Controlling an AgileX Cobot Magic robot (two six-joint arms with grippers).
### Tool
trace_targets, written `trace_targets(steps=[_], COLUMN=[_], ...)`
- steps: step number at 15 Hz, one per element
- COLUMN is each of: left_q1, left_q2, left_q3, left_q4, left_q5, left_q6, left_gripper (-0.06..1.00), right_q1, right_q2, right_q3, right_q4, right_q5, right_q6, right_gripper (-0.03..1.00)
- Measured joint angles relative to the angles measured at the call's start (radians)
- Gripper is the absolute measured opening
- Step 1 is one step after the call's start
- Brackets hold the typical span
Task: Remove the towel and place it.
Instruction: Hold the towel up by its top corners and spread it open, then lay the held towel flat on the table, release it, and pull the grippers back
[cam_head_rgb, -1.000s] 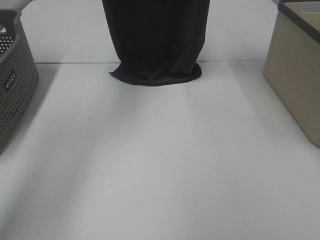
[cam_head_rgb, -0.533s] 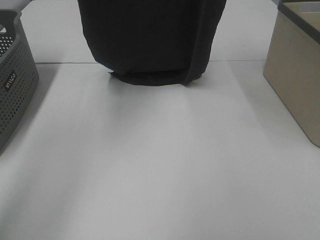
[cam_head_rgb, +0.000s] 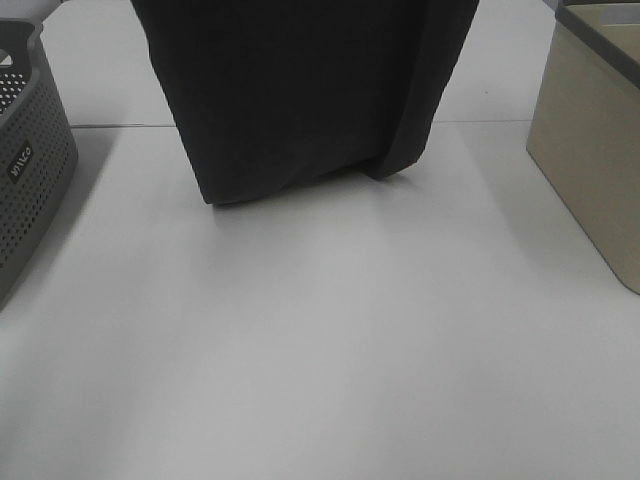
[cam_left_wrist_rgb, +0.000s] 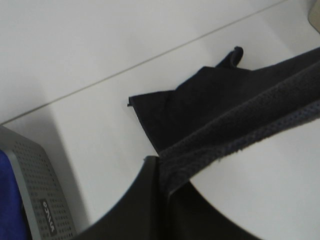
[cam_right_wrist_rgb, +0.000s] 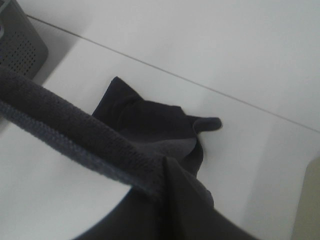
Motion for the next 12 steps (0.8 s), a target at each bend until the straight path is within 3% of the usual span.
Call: trace_targets(steps=[7, 12], left_q1=[-0.056, -0.096], left_q2=[-0.355, -0.435], left_q3=[0.514, 0.731], left_q4=[-0.069, -0.122], left_q5=[-0.035, -0.055], left_q6=[-0.074, -0.118], left_gripper=[0.0, 0.0], right_q1=[0.011, 0.011], right_q2=[-0.329, -0.463], right_q3=[0.437, 0.694], right_q4=[0.079, 0.106], right_q5=[0.001, -0.002], right_q6=[0.081, 0.096], right_gripper=[0.02, 0.02])
